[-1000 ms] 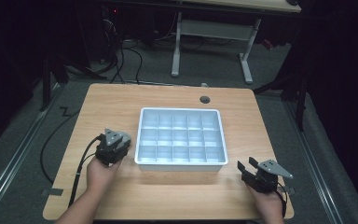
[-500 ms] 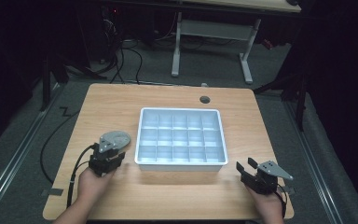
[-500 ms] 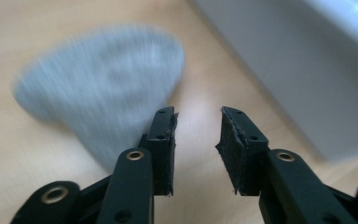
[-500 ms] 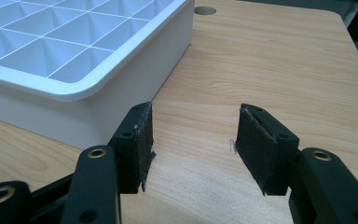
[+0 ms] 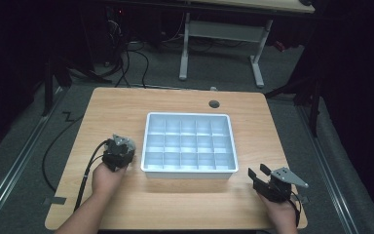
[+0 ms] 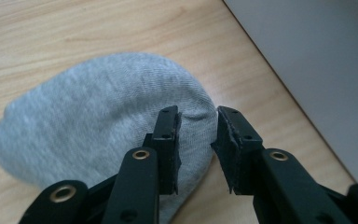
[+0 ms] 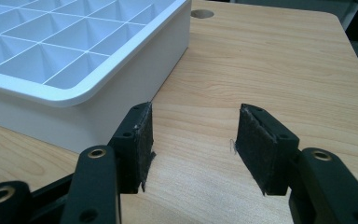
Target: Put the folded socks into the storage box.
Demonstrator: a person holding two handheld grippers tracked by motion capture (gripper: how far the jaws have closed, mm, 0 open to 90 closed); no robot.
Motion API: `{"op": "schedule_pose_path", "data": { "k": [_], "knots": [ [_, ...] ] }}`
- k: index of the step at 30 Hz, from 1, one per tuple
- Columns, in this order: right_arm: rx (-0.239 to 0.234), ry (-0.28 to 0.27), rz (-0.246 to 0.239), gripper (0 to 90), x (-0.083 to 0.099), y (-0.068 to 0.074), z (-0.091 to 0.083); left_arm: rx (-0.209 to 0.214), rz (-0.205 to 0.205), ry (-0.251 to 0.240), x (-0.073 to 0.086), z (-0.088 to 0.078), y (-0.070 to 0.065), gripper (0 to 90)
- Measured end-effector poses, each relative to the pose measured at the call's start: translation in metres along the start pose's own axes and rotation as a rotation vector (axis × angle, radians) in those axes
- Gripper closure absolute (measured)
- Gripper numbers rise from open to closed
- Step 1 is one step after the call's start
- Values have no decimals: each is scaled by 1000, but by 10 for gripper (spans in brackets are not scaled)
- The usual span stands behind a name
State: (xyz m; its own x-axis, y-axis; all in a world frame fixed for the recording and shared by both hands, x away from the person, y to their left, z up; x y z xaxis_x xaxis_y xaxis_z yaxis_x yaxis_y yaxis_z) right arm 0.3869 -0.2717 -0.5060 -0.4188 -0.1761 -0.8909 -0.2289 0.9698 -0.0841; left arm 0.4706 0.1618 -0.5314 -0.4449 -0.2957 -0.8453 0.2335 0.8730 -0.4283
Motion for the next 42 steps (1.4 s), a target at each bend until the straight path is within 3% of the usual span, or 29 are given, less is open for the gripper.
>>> {"op": "schedule_pose_path", "data": {
  "k": [4, 6, 8, 9, 10, 11, 12, 13, 15, 18, 19, 21, 24, 25, 26, 27, 28, 30, 32, 35, 38, 42],
  "knots": [
    [2, 0, -3, 456, -1, 1, 0, 28, -18, 25, 6, -15, -2, 698],
    [1, -12, -10, 456, -3, 2, -3, 71, -49, 73, 14, -34, -6, 704],
    [1, -15, -11, 456, -4, 2, -4, 86, -44, 98, 18, -41, -8, 708],
    [3, -18, -10, 456, -4, 1, -5, 109, -34, 160, 28, -56, -10, 710],
    [3, -18, -10, 456, -4, 1, -5, 109, -34, 160, 28, -56, -10, 710],
    [5, -15, -3, 456, -4, 0, -5, 128, -29, 197, 34, -71, -11, 708],
    [4, -15, -4, 456, -3, 0, -4, 128, -29, 197, 34, -71, -11, 707],
    [5, -14, -4, 456, -3, 0, -4, 134, -18, 226, 38, -85, -11, 705],
    [3, -11, -3, 455, -3, 0, -4, 142, -1, 234, 37, -98, -12, 694],
    [3, -8, -2, 455, -3, 1, -4, 148, 36, 240, 34, -109, -13, 666],
    [3, -9, -3, 453, -3, 1, -4, 143, 70, 246, 28, -117, -13, 640],
    [1, -7, -3, 450, -3, 2, -4, 122, 99, 244, 20, -122, -9, 574],
    [-3, 0, -4, 445, -2, 3, -4, 87, 108, 277, 15, -121, -2, 403],
    [-3, 0, -4, 445, -2, 3, -4, 65, 121, 289, 13, -119, 2, 403],
    [-5, -1, -6, 444, -2, 3, -4, 53, 125, 309, 12, -117, 5, 359],
    [-8, 3, -6, 442, -1, 4, -3, 16, 118, 358, 14, -108, 11, 250],
    [-8, 3, -6, 442, -1, 4, -3, 16, 118, 358, 14, -108, 11, 233],
    [-13, 7, -8, 440, -1, 5, -3, -23, 76, 423, 15, -94, 14, 204],
    [-14, 5, -10, 440, -1, 6, -3, -36, 70, 444, 15, -90, 15, 182],
    [-14, 6, -3, 440, -1, 4, -3, -55, 100, 520, 19, -76, 9, 162],
    [-14, 5, -1, 440, -1, 2, -3, -62, 126, 552, 23, -70, 7, 163],
    [-17, 4, 6, 439, -1, 1, -3, -110, 127, 626, 36, -54, 16, 154]
  ]
}}
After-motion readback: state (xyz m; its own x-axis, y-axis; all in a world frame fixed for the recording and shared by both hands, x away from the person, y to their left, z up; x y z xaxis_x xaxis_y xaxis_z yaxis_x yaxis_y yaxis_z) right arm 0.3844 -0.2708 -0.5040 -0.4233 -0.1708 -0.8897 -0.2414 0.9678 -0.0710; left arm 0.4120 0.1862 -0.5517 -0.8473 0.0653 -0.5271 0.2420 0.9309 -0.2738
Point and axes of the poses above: each handheld gripper's, and its own axes: z roughly forward along the jaws, x roughly out of its underside, y roughly to its left, the point moved 7 cm from there along z, roughly forward along the jaws, and after that the axes turned 12 degrees about x, right-handed, at the moved point
